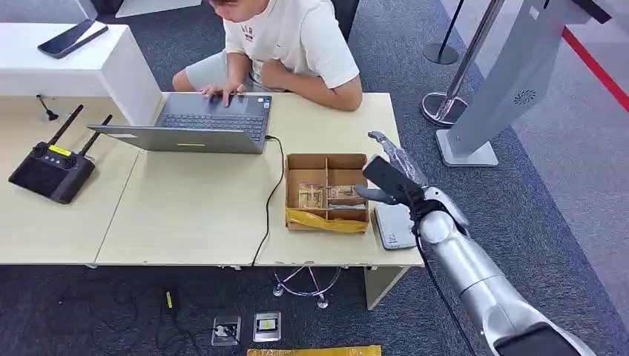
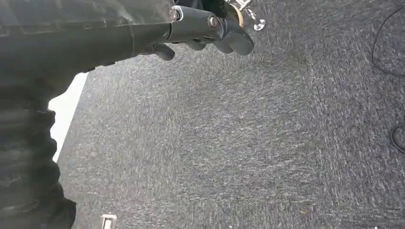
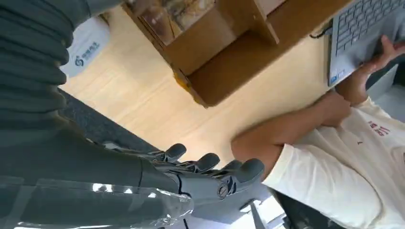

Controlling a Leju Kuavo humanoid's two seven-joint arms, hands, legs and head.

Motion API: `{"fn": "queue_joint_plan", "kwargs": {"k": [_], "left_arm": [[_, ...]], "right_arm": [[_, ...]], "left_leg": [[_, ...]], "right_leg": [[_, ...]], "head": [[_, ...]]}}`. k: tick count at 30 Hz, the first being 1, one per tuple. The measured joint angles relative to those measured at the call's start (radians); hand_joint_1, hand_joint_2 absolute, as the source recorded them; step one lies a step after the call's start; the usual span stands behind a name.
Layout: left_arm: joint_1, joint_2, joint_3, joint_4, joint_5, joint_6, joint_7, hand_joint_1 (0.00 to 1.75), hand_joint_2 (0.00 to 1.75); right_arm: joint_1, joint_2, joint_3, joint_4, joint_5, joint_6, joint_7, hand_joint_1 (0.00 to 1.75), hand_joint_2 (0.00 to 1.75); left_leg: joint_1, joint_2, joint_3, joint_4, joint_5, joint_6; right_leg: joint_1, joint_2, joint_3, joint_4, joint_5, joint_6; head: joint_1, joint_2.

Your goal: Pass the card to the sensor for recognition and then transmit it.

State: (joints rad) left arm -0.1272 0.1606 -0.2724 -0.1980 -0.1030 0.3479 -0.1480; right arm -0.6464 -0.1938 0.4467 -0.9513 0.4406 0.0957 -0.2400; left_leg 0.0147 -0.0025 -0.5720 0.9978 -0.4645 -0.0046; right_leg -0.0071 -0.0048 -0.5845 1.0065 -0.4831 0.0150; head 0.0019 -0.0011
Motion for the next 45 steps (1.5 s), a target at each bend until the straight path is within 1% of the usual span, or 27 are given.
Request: {"fn": "queue_joint_plan", "kwargs": {"k": [4, 9, 15, 18, 24, 27, 31, 35, 40, 45], "left_arm": [[0.0, 0.0, 0.0, 0.0, 0.0, 0.002, 0.0, 0.0, 1.75], [0.0, 0.0, 0.0, 0.0, -0.002, 0.003, 0.0, 0.0, 1.75], [0.0, 0.0, 0.0, 0.0, -0.002, 0.003, 0.005, 0.0, 1.75], [0.0, 0.0, 0.0, 0.0, -0.001, 0.006, 0.006, 0.0, 1.75], [0.0, 0.0, 0.0, 0.0, -0.001, 0.009, 0.014, 0.0, 1.75], [0.0, 0.0, 0.0, 0.0, -0.002, 0.009, 0.017, 0.0, 1.75], [0.0, 0.0, 0.0, 0.0, -0.009, 0.008, 0.021, 0.0, 1.75], [0.0, 0.0, 0.0, 0.0, -0.013, 0.007, 0.022, 0.0, 1.75], [-0.001, 0.0, 0.0, 0.0, -0.021, 0.003, 0.022, 0.0, 1.75], [-0.002, 0.0, 0.0, 0.0, -0.034, -0.002, 0.022, 0.0, 1.75]], "right_arm": [[0.044, -0.016, 0.0, -0.07, 0.002, 0.019, 0.02, 0.0, 1.75], [0.08, -0.029, 0.0, -0.121, 0.002, 0.023, 0.021, 0.0, 1.75], [0.118, -0.054, 0.0, -0.156, 0.023, 0.023, 0.037, 0.0, 1.75], [0.137, -0.068, 0.0, -0.173, 0.031, 0.037, 0.044, 0.0, 1.75], [0.167, -0.1, 0.002, -0.213, 0.065, 0.058, 0.09, 0.0, 1.75], [0.186, -0.118, 0.006, -0.241, 0.131, 0.05, 0.137, 0.0, 1.75], [0.206, -0.135, 0.018, -0.279, 0.27, 0.009, 0.213, 0.0, 1.75], [0.218, -0.138, 0.026, -0.308, 0.351, -0.031, 0.255, 0.0, 1.75], [0.22, -0.134, 0.035, -0.322, 0.457, -0.085, 0.26, 0.0, 1.75], [0.209, -0.108, 0.035, -0.321, 0.553, -0.124, 0.244, 0.0, 1.75]], "left_leg": [[0.0, 0.0, 0.0, 0.0, 0.0, 0.0], [0.0, 0.0, 0.0, 0.0, 0.0, 0.0], [0.0, 0.0, 0.0, 0.0, 0.0, 0.0], [0.0, 0.0, 0.0, 0.0, 0.0, 0.0], [0.0, 0.0, 0.0, 0.0, 0.0, 0.0], [0.0, 0.0, 0.0, 0.0, 0.0, 0.0], [0.0, 0.0, 0.0, 0.0, 0.0, 0.0], [0.0, 0.0, 0.0, 0.0, 0.0, 0.0], [0.0, 0.0, 0.0, 0.0, 0.0, 0.0], [0.0, 0.0, 0.0, 0.0, 0.0, 0.0]], "right_leg": [[0.0, 0.0, 0.0, 0.0, 0.0, 0.0], [0.0, 0.0, 0.0, 0.0, 0.0, 0.0], [0.0, 0.0, 0.0, 0.0, 0.0, 0.0], [0.0, 0.0, 0.0, 0.0, 0.0, 0.0], [0.0, 0.0, 0.0, 0.0, 0.0, 0.0], [0.0, 0.0, 0.0, 0.0, 0.0, 0.0], [0.0, 0.0, 0.0, 0.0, 0.0, 0.0], [0.0, 0.0, 0.0, 0.0, 0.0, 0.0], [0.0, 0.0, 0.0, 0.0, 0.0, 0.0], [0.0, 0.0, 0.0, 0.0, 0.0, 0.0]], "head": [[0.0, 0.0], [0.0, 0.0], [0.0, 0.0], [0.0, 0.0], [0.0, 0.0], [0.0, 0.0], [0.0, 0.0], [0.0, 0.0], [0.0, 0.0], [0.0, 0.0]]}}
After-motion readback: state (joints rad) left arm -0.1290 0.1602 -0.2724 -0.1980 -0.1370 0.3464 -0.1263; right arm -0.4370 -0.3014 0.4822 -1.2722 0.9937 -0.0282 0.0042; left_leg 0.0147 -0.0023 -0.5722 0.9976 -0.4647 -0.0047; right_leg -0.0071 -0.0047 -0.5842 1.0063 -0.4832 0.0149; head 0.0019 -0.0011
